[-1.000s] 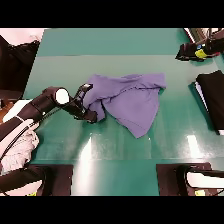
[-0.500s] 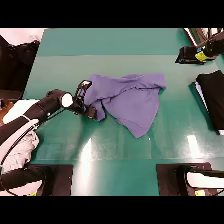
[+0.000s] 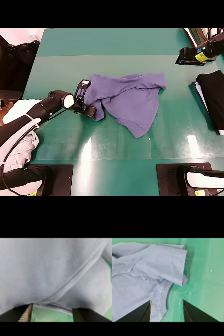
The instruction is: Fold the shirts.
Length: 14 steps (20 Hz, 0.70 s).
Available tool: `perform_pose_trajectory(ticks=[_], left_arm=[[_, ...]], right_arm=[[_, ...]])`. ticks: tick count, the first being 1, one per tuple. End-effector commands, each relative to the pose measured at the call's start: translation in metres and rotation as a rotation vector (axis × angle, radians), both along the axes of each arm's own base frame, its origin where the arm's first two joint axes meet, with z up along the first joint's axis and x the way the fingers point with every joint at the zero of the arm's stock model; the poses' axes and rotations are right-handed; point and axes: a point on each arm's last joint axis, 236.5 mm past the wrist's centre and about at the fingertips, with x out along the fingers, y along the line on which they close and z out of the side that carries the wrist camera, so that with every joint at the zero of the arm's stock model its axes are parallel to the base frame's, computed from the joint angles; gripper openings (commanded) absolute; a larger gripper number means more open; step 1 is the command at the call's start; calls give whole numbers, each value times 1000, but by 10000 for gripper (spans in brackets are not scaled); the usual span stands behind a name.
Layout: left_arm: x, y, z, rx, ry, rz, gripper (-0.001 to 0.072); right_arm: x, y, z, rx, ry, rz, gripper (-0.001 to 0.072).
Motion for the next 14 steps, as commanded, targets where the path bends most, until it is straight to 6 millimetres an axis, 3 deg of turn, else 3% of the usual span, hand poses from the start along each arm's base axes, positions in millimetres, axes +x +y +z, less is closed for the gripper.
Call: perform_pose_trajectory(ticks=[1,3,4,5,6,10,14], left_arm=[[-18,-1,-17,4,104,11,546],[-20,-6,-19,-16,118,17,544],[-19,-6,-19,-17,117,18,390],[-20,-6,-19,-17,119,18,143],[-20,-6,-19,-16,121,18,35],[-22,-9,-3,-13,152,-3,32],[-10,-10,60,-12,50,-79,31]], right_arm=[[0,0,1,-1,-1,1,441],[0,0,1,-1,-1,1,441],[0,0,1,-1,-1,1,441],[0,0,1,-1,-1,1,441],[0,0,1,-1,-1,1,441],[-1,0,1,-2,-1,3,431],[-16,0,7,-15,24,27,430]])
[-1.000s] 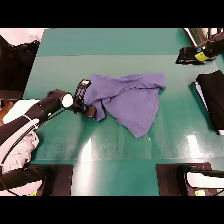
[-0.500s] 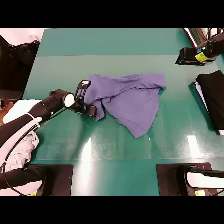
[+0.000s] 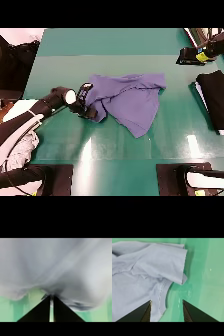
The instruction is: Fold the shirts.
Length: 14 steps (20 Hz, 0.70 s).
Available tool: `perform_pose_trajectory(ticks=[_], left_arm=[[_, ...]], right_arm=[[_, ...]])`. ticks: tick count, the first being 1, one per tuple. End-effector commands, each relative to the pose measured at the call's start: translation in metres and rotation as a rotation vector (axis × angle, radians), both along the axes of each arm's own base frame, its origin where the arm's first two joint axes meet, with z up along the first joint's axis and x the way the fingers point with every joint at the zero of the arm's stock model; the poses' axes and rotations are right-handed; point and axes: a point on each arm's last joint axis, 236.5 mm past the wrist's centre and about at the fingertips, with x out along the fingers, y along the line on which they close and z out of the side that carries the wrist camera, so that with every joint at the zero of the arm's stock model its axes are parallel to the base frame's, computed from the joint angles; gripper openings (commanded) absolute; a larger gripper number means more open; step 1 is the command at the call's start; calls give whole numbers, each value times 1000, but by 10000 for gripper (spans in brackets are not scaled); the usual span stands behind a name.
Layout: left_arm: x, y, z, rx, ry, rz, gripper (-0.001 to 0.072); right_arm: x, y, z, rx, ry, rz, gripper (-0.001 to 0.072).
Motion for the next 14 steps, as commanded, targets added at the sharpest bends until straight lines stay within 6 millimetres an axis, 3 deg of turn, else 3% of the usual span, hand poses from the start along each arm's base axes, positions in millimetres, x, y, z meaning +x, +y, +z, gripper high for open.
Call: perform_pose_trajectory(ticks=[1,4,7,10,12,14], left_arm=[[5,7,57,17,-91,-67,31],[0,32,108,70,-195,-84,31],[-11,48,146,75,-283,-75,32],[-17,55,160,75,-312,-68,32],[-17,55,161,70,-313,-55,32],[-17,55,161,64,-308,-41,32]], right_arm=[[-19,0,4,-18,42,34,430],[-53,0,-3,-29,117,66,430],[-98,0,-40,-26,229,67,430],[-151,9,-92,19,355,73,433],[-183,36,-126,152,428,78,501],[-204,63,-157,281,477,60,514]])
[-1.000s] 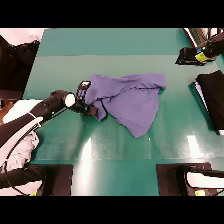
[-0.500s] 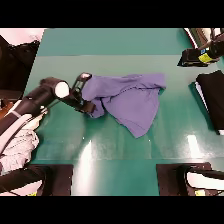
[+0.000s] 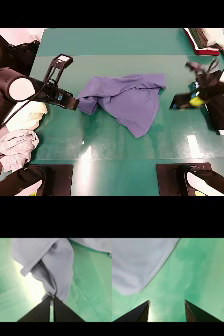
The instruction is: Fold the shirts.
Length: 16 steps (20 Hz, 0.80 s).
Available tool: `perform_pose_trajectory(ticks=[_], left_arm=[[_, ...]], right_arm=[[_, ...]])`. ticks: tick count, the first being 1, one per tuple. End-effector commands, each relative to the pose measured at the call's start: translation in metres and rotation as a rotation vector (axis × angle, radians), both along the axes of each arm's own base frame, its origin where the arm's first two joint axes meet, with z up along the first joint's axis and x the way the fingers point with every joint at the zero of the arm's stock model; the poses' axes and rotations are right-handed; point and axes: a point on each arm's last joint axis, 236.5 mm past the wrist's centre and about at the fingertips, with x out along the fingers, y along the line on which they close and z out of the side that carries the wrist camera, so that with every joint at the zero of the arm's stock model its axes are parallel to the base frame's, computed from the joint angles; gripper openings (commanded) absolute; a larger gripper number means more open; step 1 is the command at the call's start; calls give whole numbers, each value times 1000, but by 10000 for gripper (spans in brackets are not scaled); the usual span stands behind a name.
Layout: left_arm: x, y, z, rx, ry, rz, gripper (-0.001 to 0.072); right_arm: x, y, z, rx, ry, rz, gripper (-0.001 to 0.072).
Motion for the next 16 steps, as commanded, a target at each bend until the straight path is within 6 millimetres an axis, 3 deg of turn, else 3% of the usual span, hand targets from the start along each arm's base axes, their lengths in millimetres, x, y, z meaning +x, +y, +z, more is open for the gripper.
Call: perform_pose_trajectory(ticks=[1,3,5,9,11,16], left_arm=[[-3,4,5,-4,-6,19,32],[-4,2,5,-11,-1,17,32],[-4,2,5,-13,1,17,32],[-5,1,5,-15,5,16,32],[-5,1,5,-16,5,16,32],[-7,1,4,-13,13,15,32]], right_arm=[[-44,43,-53,189,98,-68,513],[-57,55,-80,195,134,-108,512],[-58,70,-95,209,114,-130,511],[-49,83,-104,208,64,-178,500],[-46,88,-104,208,45,-169,451],[-53,91,-124,200,134,-195,451]])
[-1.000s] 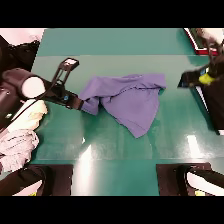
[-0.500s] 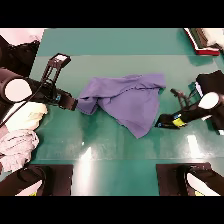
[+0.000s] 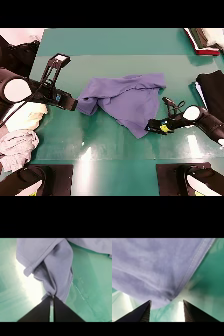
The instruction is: Fold the shirts.
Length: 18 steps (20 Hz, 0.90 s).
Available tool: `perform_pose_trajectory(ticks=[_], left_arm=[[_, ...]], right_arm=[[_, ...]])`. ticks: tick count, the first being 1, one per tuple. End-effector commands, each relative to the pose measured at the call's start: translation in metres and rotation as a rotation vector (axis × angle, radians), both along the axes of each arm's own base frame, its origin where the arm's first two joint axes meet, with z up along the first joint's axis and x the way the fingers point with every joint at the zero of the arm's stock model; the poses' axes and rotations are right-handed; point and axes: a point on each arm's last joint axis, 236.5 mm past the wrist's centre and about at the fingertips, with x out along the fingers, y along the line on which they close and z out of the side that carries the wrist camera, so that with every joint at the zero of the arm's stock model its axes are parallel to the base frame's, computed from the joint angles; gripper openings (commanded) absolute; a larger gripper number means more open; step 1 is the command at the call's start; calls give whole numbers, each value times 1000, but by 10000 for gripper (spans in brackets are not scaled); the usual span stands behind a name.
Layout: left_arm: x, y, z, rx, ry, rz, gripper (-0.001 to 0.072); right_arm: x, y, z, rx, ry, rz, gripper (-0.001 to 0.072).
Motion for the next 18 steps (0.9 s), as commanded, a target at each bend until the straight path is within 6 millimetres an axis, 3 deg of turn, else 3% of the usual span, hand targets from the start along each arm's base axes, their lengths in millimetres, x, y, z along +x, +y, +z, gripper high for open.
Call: perform_pose_trajectory(ticks=[1,4,5,7,9,10,12,13,15,18], left_arm=[[-3,1,-1,3,11,-1,32],[-3,1,-1,5,14,-1,32],[-3,1,-1,5,14,-1,32],[-3,1,-1,4,13,-1,32],[-1,3,1,7,-2,1,32],[2,6,6,16,-24,5,32],[10,11,35,15,-104,15,32],[15,11,60,-9,-166,19,32],[23,9,123,-76,-312,27,32],[21,16,230,-179,-549,44,32]], right_arm=[[2,3,-11,-2,25,-23,451],[12,2,-11,-4,-13,-43,439],[13,2,-11,-5,-18,-44,333],[16,1,-10,-6,-43,-31,17],[26,1,7,4,-116,-31,18],[36,-1,25,12,-175,-38,18],[71,-11,89,43,-370,-84,17],[87,-19,129,56,-477,-117,17],[111,-44,220,56,-718,-168,17],[116,-91,347,-15,-1044,-239,16]])
